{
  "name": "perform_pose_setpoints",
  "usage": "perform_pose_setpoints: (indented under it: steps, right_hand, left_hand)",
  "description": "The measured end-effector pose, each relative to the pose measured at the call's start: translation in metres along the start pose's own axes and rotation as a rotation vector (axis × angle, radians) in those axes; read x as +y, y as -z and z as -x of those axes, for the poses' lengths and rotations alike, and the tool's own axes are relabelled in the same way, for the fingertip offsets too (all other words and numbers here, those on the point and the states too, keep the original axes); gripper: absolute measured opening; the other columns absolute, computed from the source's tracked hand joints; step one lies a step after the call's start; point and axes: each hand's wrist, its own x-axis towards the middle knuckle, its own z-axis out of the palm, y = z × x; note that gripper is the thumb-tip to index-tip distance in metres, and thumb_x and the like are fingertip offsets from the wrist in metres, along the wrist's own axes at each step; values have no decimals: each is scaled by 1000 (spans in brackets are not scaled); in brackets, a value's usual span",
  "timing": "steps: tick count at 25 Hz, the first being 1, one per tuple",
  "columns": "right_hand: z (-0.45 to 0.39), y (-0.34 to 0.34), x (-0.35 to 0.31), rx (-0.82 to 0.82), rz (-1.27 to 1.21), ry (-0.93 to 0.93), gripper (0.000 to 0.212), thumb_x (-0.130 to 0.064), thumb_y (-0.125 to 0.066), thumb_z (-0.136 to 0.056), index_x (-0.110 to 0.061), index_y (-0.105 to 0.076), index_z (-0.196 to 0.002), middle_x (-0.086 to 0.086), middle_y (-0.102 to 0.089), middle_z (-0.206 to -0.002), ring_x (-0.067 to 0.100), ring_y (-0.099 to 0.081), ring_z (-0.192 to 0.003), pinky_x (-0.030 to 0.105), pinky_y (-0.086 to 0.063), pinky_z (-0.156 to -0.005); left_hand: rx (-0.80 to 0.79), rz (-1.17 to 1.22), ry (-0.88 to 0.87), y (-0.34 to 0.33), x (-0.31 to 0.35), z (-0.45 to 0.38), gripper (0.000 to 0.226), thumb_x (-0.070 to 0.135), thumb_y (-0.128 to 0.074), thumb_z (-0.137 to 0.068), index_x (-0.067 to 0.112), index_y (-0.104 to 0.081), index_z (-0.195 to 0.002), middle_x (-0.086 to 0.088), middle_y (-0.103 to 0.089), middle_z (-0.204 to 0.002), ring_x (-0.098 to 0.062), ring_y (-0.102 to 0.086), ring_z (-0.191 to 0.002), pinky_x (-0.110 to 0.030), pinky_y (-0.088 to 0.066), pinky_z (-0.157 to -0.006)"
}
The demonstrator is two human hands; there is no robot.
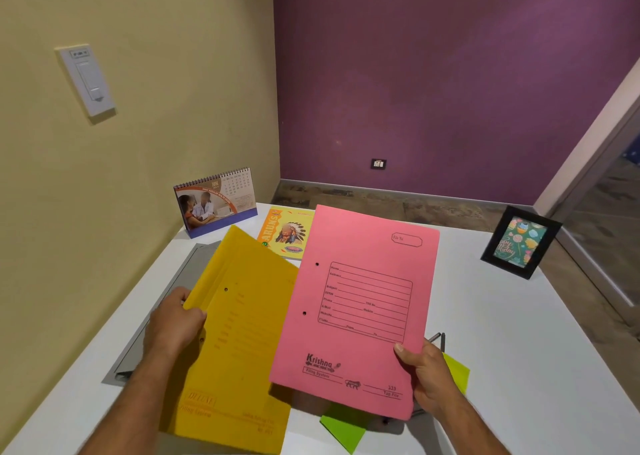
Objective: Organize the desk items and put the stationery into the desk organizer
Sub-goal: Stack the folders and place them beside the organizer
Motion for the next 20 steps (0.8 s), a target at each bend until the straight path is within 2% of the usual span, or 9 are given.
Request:
perform_pose_setpoints:
  steps: [2,4,6,8,12,15,17,20]
  right_hand:
    - [0,-5,1,-35,-6,-11,36,11,-58,-86,-1,-63,-120,23,-72,-111,36,-70,-91,42,-59,-74]
    - [2,-12,-2,-82,-16,-16,37,11,-59,-85,0,-62,-120,24,-71,-113,38,-69,-95,44,-59,-76]
    - [5,-20,-6,-129,-29,-13,37,9,-61,-83,0,-63,-119,25,-70,-113,38,-70,-93,43,-60,-72]
    - [6,-26,-9,-151,-42,-13,38,9,-62,-82,0,-63,-119,26,-70,-113,37,-70,-92,42,-60,-70]
    - [4,-35,-13,-169,-22,-16,36,7,-62,-84,-2,-64,-119,24,-70,-114,40,-68,-98,48,-57,-85]
    - [6,-36,-14,-121,8,18,30,6,-62,-86,-3,-67,-114,22,-73,-109,36,-71,-92,44,-58,-78]
    - [7,-28,-13,-50,41,63,31,11,-63,-84,-2,-66,-112,22,-73,-106,36,-71,-88,42,-58,-74]
    - [9,-10,-12,9,123,143,39,16,-70,-76,-3,-66,-110,22,-74,-106,40,-71,-94,48,-57,-82]
  left_hand:
    - [17,127,20,8,14,-1,14,14,-69,-82,19,-56,-84,-6,-65,-79,-30,-64,-71,-41,-53,-67]
    - [-6,298,46,10,26,1,13,10,-69,-83,17,-60,-88,-10,-68,-86,-31,-63,-75,-40,-51,-68]
    - [-80,513,84,8,39,7,13,3,-67,-85,12,-62,-93,-16,-70,-92,-32,-64,-74,-37,-51,-65]
    - [-167,684,122,3,50,15,14,0,-64,-87,9,-62,-98,-19,-72,-96,-35,-67,-77,-42,-55,-68]
    - [-313,923,139,-12,72,40,1,14,-60,-93,13,-61,-92,-19,-71,-92,-31,-66,-70,-41,-54,-66]
    - [-359,934,48,-29,86,60,26,33,-74,-82,13,-63,-95,-11,-74,-85,-29,-69,-70,-41,-56,-69]
    - [-356,849,-29,-42,89,72,45,24,-87,-69,10,-61,-103,-10,-76,-90,-30,-73,-76,-42,-59,-70]
    - [-349,725,-138,-65,88,85,36,1,-80,-75,13,-61,-104,-9,-76,-94,-25,-74,-81,-39,-59,-71]
